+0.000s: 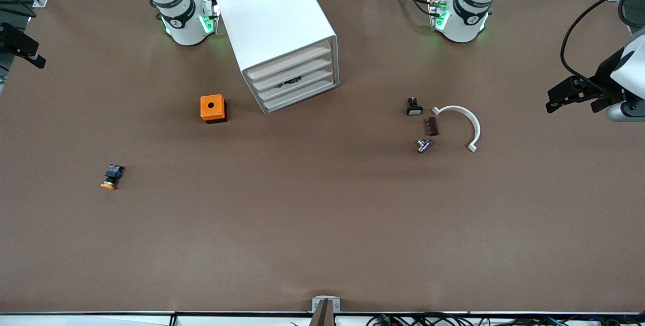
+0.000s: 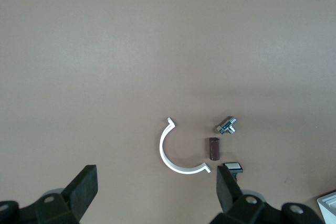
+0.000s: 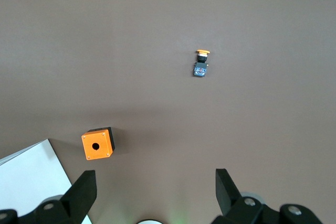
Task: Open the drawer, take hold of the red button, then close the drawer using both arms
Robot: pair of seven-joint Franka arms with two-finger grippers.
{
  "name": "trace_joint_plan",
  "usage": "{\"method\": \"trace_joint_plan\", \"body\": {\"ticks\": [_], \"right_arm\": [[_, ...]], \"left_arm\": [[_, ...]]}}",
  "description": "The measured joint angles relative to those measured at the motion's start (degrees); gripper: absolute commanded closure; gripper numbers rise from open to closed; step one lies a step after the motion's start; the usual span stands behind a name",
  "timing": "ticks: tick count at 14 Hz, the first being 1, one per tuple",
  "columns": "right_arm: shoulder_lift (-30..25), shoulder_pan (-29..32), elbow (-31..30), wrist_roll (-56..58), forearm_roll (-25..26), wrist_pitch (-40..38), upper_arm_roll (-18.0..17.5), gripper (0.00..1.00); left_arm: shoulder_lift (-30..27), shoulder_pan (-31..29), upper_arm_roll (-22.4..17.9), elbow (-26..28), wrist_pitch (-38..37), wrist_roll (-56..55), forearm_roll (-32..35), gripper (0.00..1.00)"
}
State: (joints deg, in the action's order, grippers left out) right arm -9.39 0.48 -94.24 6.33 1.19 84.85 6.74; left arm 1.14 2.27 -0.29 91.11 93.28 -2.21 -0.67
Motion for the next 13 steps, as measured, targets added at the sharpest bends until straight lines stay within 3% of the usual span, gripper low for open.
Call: {"method": "trace_joint_plan", "body": {"ticks": [13], "right_arm": [[1.4, 0.0, 0.0, 0.0, 0.0, -0.1, 0.0, 0.00]], "left_arm": [[0.3, 0.0, 0.0, 0.2, -2.2, 0.0, 0.0, 0.00]]}}
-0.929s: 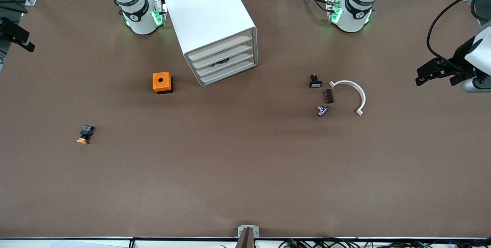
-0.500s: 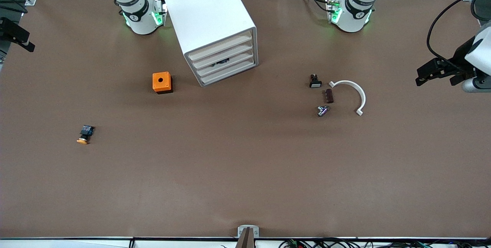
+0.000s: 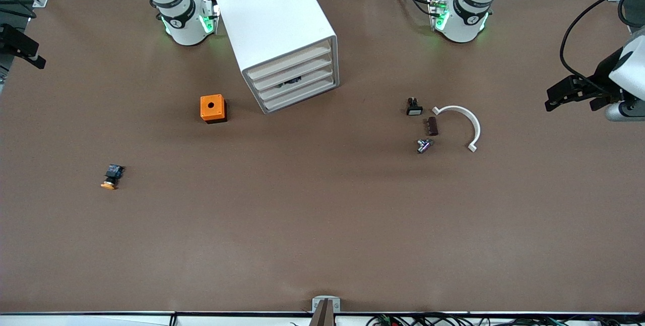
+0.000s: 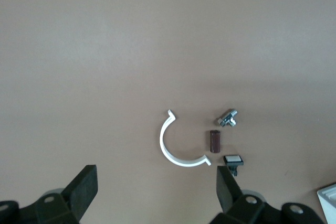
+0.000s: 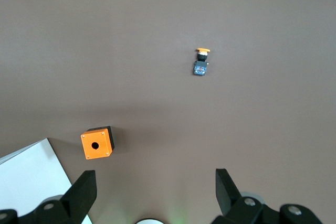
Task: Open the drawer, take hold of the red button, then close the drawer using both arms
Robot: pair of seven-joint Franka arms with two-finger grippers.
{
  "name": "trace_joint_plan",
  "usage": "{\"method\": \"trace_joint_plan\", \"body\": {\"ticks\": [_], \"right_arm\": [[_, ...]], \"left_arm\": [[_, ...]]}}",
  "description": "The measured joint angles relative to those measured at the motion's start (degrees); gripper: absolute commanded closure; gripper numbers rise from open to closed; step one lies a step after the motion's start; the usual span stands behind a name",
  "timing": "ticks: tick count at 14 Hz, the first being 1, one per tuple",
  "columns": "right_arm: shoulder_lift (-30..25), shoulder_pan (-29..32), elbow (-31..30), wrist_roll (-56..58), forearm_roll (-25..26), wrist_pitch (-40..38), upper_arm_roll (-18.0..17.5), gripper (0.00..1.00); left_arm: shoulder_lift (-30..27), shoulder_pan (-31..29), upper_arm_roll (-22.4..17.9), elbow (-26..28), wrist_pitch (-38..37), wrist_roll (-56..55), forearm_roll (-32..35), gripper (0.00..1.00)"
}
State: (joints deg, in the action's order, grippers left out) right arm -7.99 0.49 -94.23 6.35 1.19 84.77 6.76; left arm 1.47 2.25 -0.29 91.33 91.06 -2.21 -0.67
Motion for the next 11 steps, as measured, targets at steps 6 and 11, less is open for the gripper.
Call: {"method": "trace_joint_plan", "body": {"ticks": [6, 11], "right_arm": [[5.3, 0.0, 1.0, 0.1, 0.1, 0.7, 0.0, 0.00], [7.5, 0.0, 1.7, 0.1, 0.2, 1.1, 0.1, 0.00]], "left_arm": [[6.3, 0.7, 0.8, 1.6, -1.3, 0.0, 0.0, 0.00], [13.4, 2.2, 3.5, 2.1, -1.3, -1.6, 0.0, 0.00]]}}
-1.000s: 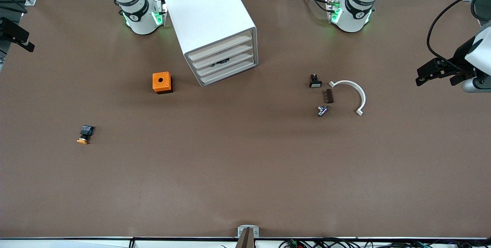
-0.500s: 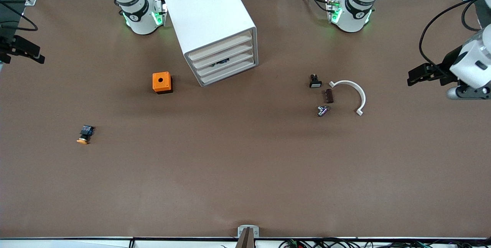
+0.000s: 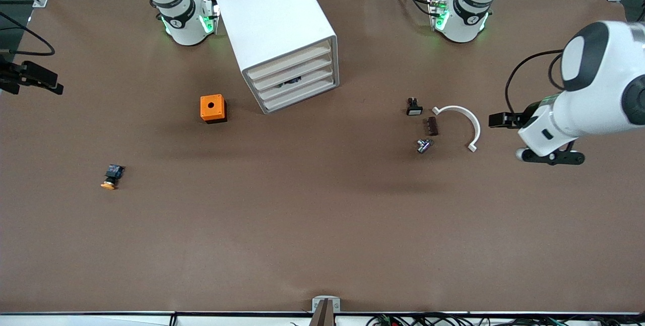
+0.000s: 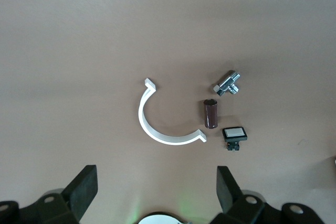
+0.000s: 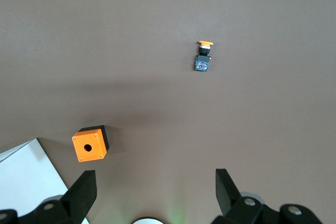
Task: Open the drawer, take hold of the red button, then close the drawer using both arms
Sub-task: 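Reach the left gripper to the white cabinet's drawer front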
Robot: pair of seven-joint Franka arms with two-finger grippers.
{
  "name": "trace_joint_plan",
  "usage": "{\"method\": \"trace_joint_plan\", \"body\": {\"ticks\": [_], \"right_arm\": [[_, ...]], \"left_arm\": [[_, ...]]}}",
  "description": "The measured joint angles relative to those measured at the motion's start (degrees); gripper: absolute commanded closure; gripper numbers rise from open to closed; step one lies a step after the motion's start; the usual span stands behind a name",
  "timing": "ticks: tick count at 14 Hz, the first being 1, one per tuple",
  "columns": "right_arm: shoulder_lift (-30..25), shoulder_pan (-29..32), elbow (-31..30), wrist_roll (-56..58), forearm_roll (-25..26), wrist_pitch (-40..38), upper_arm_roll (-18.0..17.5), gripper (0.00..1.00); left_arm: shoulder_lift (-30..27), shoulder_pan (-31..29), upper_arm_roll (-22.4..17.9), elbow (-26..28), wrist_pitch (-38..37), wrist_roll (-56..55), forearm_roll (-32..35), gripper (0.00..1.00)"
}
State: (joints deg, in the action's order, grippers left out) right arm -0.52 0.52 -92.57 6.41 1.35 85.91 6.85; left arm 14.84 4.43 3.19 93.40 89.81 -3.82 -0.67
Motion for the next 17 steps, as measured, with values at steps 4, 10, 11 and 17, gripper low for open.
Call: {"method": "trace_joint_plan", "body": {"ticks": [4, 10, 11, 17], "right_arm": [[3.4, 0.1, 0.5, 0.0, 0.0, 0.3, 0.2, 0.00], [6.6, 2.2, 1.6, 0.0, 0.1, 2.0, 0.4, 0.00], [6.7, 2.2, 1.6, 0.0, 0.1, 2.0, 0.4, 0.00], [6.8, 2.2, 1.9, 0.0, 1.2, 2.2, 0.2, 0.00]], "left_arm": [[3.2, 1.4, 0.1, -0.1, 0.1, -6.0, -0.3, 0.00], [6.0, 3.7, 0.4, -0.2, 0.9, -13.8, -1.8, 0.00], [6.7, 4.8, 0.4, -0.2, 1.3, -16.8, -1.8, 0.00], [9.8, 12.0, 0.6, -1.9, 1.7, -34.7, -3.4, 0.00]]}}
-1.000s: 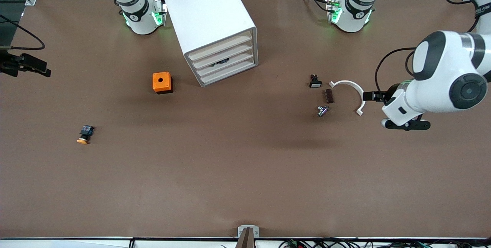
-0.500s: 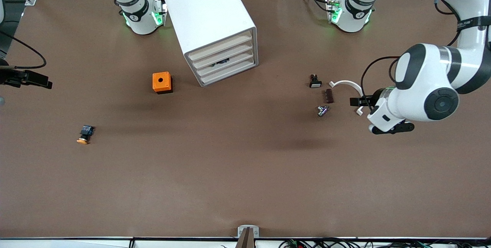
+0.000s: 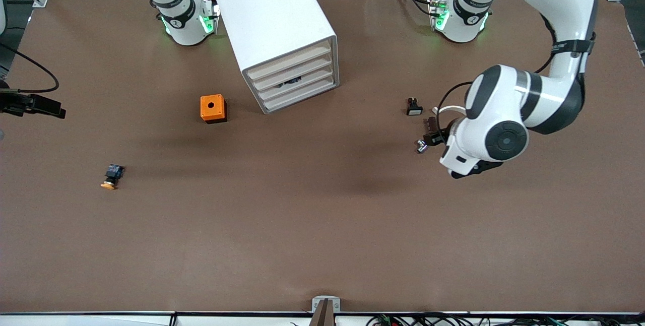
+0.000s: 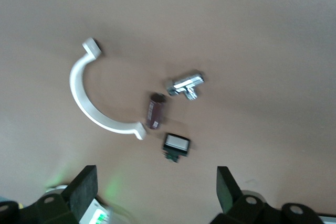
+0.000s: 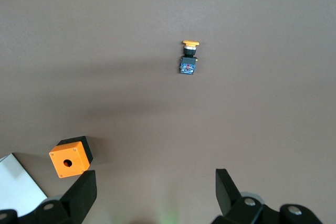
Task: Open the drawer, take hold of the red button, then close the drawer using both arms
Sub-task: 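Reach the left gripper to the white cabinet's drawer front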
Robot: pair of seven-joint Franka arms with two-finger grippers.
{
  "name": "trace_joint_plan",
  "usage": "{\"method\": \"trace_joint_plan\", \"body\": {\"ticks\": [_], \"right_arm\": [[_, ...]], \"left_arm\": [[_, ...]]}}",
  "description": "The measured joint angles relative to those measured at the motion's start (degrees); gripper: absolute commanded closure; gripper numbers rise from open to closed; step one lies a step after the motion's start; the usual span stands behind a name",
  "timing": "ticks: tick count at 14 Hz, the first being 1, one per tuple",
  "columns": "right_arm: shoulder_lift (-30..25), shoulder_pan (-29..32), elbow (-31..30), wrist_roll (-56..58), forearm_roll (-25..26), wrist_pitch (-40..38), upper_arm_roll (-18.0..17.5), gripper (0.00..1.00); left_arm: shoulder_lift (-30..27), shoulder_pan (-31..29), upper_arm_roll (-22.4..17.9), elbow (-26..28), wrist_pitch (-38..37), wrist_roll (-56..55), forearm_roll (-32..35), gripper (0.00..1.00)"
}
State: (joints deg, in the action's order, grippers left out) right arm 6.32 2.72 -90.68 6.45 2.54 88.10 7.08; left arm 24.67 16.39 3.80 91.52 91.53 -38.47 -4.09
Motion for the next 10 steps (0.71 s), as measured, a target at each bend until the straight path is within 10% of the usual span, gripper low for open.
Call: {"method": "trace_joint_plan", "body": {"ticks": [10], "right_arm": [[0.0, -0.1, 0.0, 0.0, 0.2, 0.0, -0.1, 0.00]], "left_arm": [[8.0, 7.7, 0.1, -7.5, 0.0, -34.0, -20.4, 0.00]]}}
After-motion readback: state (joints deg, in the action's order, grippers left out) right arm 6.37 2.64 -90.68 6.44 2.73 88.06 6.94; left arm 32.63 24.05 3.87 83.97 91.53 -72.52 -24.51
